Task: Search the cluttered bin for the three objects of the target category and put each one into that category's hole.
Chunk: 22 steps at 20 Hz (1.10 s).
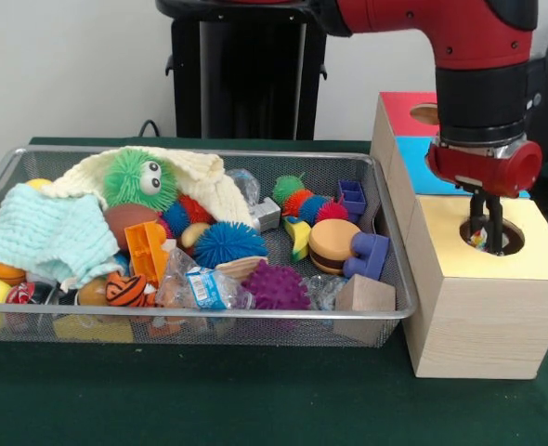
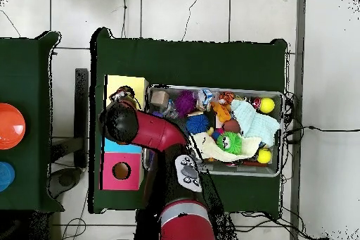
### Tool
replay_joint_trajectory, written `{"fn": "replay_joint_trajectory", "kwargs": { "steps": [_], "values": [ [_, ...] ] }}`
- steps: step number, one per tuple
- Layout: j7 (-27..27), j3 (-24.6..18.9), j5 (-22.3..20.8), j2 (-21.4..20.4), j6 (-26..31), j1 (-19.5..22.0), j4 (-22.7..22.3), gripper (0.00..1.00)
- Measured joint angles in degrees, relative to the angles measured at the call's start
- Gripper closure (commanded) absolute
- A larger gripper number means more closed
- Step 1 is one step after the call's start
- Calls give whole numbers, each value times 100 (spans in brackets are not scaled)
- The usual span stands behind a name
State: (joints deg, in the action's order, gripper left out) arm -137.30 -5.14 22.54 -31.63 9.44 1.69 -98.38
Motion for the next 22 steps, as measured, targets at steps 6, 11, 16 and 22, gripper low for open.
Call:
{"fn": "replay_joint_trajectory", "kwargs": {
  "steps": [6,11,16,22],
  "values": [
    [0,144,-1,144,-14,-177,173,100],
    [0,228,-2,146,-14,-230,192,100],
    [0,326,14,146,-8,-330,317,0],
    [0,709,14,216,48,-643,501,0]
  ]
}}
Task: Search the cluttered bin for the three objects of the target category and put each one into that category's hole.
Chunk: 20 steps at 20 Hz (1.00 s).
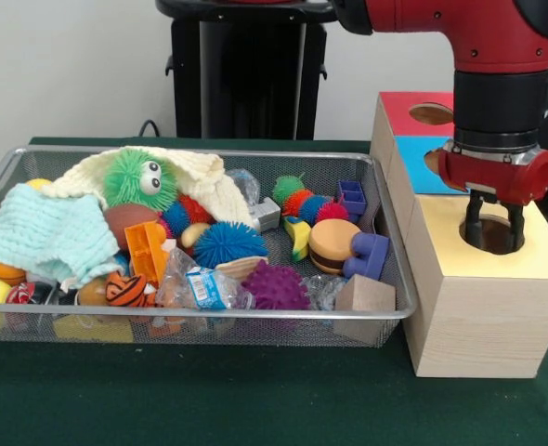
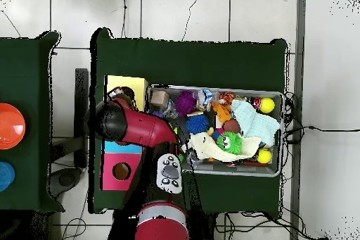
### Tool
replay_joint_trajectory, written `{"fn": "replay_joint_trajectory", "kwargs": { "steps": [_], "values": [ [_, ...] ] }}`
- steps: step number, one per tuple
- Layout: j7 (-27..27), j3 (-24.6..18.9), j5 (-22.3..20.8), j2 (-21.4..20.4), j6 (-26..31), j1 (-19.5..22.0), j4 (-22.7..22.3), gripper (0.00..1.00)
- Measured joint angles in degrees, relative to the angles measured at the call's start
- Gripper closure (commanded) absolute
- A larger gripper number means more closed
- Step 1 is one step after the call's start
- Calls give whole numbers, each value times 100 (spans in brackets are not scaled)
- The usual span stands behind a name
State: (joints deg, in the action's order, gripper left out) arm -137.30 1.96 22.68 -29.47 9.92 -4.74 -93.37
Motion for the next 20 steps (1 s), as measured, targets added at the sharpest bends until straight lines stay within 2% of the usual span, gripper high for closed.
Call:
{"fn": "replay_joint_trajectory", "kwargs": {
  "steps": [16,17,20],
  "values": [
    [0,176,-1,41,138,-120,114,0],
    [0,260,-5,59,267,-137,142,100],
    [0,357,-5,93,366,-167,151,100]
  ]
}}
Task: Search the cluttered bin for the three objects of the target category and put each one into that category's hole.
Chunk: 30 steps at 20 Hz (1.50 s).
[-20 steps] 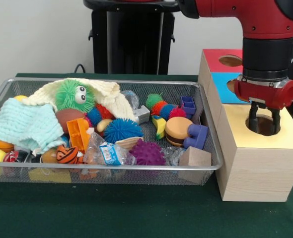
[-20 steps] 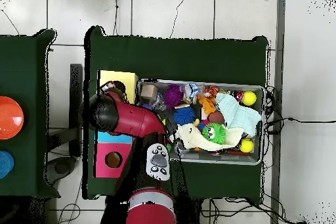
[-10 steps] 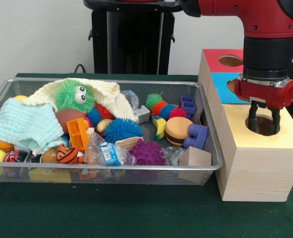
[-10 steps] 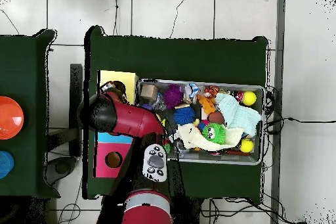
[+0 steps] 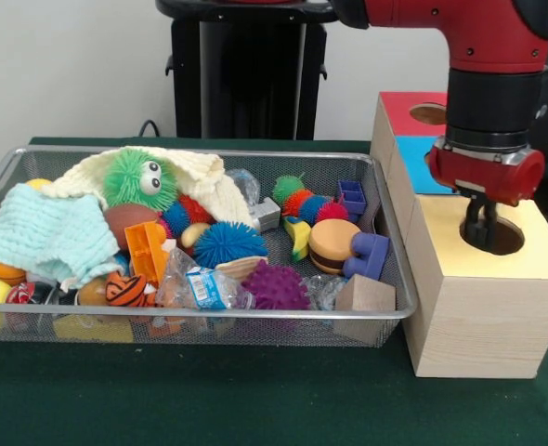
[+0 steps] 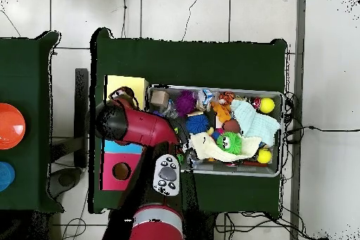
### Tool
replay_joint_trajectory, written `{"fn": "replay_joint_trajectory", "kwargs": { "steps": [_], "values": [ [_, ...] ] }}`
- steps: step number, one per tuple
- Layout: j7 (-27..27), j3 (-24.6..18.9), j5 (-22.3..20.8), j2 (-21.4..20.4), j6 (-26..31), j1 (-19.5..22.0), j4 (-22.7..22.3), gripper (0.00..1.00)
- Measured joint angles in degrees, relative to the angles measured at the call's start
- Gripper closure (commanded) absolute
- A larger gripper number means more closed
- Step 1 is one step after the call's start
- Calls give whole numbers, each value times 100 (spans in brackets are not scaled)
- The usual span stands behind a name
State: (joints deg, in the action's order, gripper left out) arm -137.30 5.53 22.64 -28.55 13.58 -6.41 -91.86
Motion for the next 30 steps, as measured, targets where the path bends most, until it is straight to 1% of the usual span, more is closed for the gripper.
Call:
{"fn": "replay_joint_trajectory", "kwargs": {
  "steps": [1,2,7,9,11,13,14,15,17,18,20,21,22,23,25,30],
  "values": [
    [0,45,7,18,33,-20,13,100],
    [0,186,1,75,169,-127,144,100],
    [0,459,0,166,444,-337,354,100],
    [0,657,0,185,757,-471,504,100],
    [0,919,-1,163,1388,-648,750,100],
    [0,1040,-6,136,1806,-724,906,100],
    [0,1137,-11,105,2219,-779,1035,100],
    [0,1183,-18,86,2460,-803,1099,100],
    [-1,1347,-75,24,3406,-870,1367,100],
    [-1,1466,-127,-28,4207,-901,1595,100],
    [-2,1502,-143,-47,4459,-909,1668,100],
    [-5,1576,-166,-91,4973,-922,1827,100],
    [-5,1621,-172,-111,5241,-927,1917,100],
    [-5,1721,-172,-171,5697,-939,2093,100],
    [-5,1763,-176,-205,5777,-946,2153,100],
    [-5,1943,-221,-270,5601,-985,2308,100]
  ]
}}
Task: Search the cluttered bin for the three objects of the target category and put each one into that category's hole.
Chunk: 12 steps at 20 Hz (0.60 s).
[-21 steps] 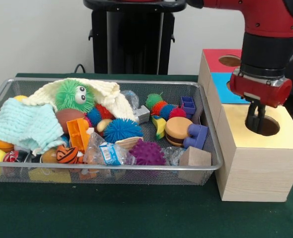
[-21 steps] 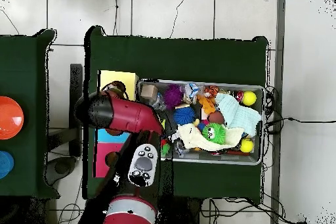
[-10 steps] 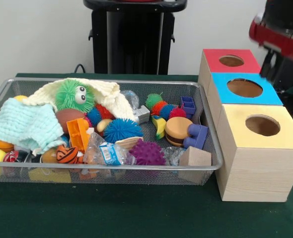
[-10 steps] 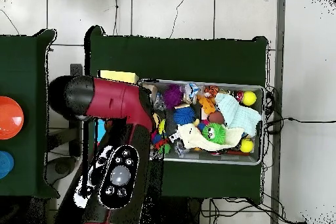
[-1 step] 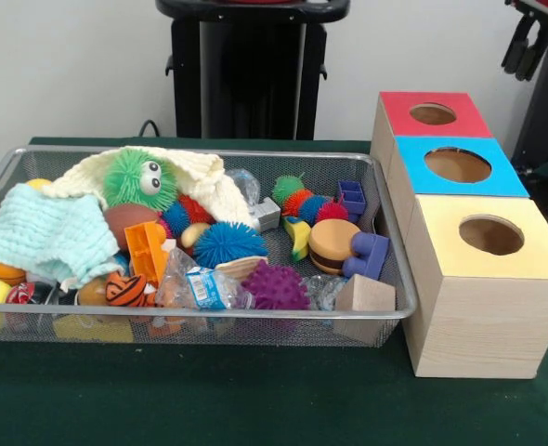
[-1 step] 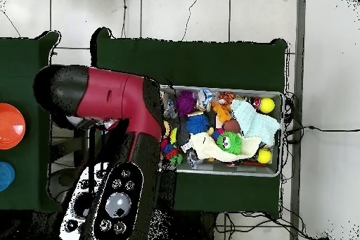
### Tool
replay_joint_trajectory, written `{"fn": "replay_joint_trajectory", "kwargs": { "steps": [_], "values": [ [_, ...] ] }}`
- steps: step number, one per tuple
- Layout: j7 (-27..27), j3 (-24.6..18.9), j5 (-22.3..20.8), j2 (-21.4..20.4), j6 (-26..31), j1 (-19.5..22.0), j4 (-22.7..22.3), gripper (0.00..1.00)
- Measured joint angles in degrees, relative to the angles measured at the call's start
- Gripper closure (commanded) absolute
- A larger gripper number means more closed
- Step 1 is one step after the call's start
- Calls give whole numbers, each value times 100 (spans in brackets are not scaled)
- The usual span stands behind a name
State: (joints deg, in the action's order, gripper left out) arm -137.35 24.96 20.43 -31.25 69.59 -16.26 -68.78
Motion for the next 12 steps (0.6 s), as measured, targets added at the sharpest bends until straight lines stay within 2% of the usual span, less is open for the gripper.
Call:
{"fn": "replay_joint_trajectory", "kwargs": {
  "steps": [3,8,10,12],
  "values": [
    [0,136,-206,-3,-65,-21,115,100],
    [1,261,-1018,-67,-325,69,254,100],
    [6,248,-1319,-122,-655,200,248,100],
    [38,169,-1647,-224,-1337,470,175,100]
  ]
}}
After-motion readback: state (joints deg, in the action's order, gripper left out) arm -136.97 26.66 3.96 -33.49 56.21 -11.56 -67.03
